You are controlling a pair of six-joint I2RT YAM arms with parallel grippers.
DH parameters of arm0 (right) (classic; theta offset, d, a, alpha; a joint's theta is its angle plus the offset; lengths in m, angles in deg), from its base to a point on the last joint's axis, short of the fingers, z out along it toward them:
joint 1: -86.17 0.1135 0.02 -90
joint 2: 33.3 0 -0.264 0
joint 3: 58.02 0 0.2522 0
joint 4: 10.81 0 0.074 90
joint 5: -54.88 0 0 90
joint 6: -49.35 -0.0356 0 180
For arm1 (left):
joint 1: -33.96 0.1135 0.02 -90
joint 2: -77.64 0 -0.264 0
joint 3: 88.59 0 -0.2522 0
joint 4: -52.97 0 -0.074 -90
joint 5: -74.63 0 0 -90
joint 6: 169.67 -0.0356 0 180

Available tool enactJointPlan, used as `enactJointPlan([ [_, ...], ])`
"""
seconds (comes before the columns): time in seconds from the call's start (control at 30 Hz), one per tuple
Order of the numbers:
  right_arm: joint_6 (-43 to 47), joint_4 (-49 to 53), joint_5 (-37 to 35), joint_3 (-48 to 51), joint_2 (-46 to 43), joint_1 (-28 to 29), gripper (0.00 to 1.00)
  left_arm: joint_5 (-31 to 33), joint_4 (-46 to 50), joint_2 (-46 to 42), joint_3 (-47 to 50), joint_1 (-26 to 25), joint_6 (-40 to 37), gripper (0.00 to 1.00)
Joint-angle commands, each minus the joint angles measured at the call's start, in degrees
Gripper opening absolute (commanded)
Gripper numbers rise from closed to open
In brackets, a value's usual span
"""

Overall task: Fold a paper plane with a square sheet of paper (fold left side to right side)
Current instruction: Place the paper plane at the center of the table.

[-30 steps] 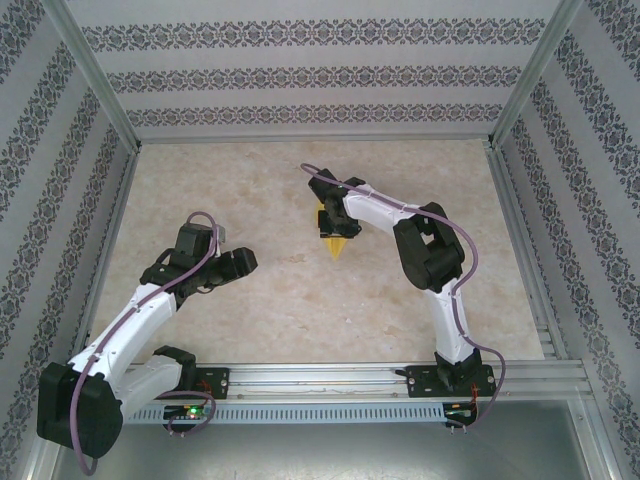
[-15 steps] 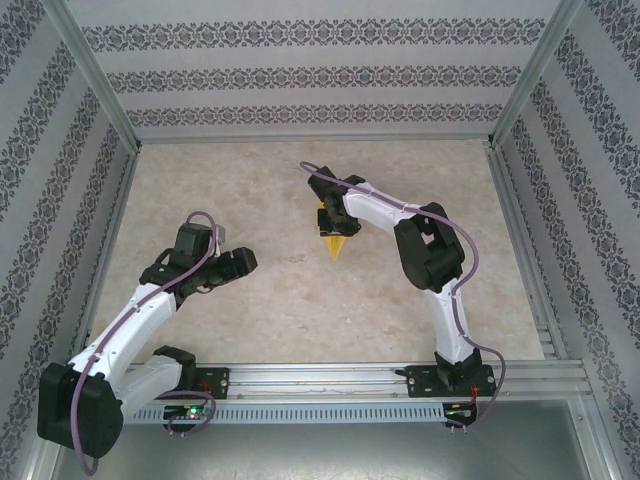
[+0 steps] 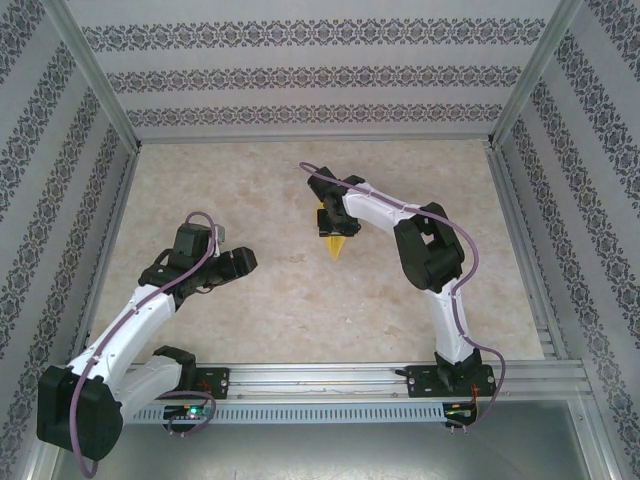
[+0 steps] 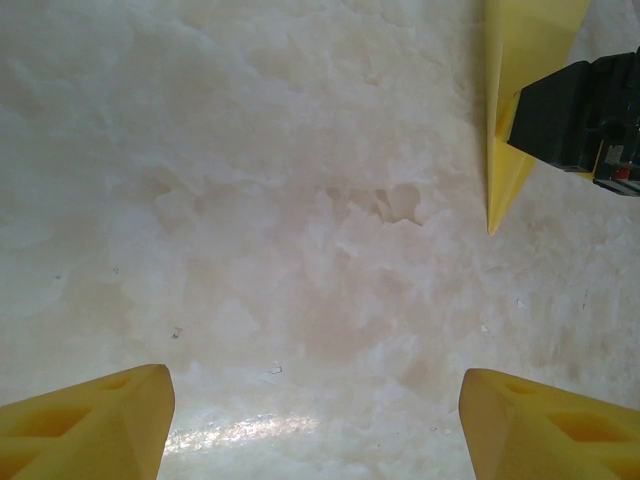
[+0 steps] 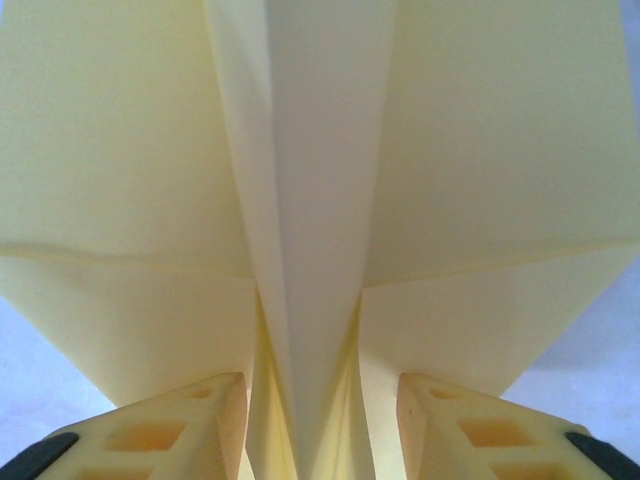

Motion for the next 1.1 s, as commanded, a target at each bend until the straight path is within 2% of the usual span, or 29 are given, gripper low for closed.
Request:
enactJointPlan([
  [0.0, 1.2, 1.5, -2.4, 1.0, -3.7, 0.9, 0.47, 0.0, 0.0, -1.0, -0.8, 1.2, -0.7, 0.75],
  [0.23, 2.8, 1.6, -2.9, 4.4, -9.4, 1.7, 0.59, 1.8, 2.1, -1.6, -2.4, 1.9, -2.8, 0.76],
  [0.53, 5.3, -1.4, -5.3, 15.9, -25.3, 2.1, 0.83, 6.5, 3.3, -3.5, -5.2, 3.1, -5.5, 0.81],
  [0.73, 7.5, -2.5, -6.7, 24.0, -37.2, 1.1, 0.98, 9.2, 4.2, -5.3, -6.6, 3.7, -7.1, 0.91],
  [0.87, 8.1, -3.9, -4.7, 29.0, -44.1, -0.9, 0.98, 11.1, 4.8, -7.0, -7.1, 4.0, -7.9, 1.0],
  [1.07, 11.3, -5.3, -4.5, 36.9, -54.2, -4.4, 0.98, 13.4, 5.8, -9.7, -8.1, 4.3, -9.0, 1.0],
])
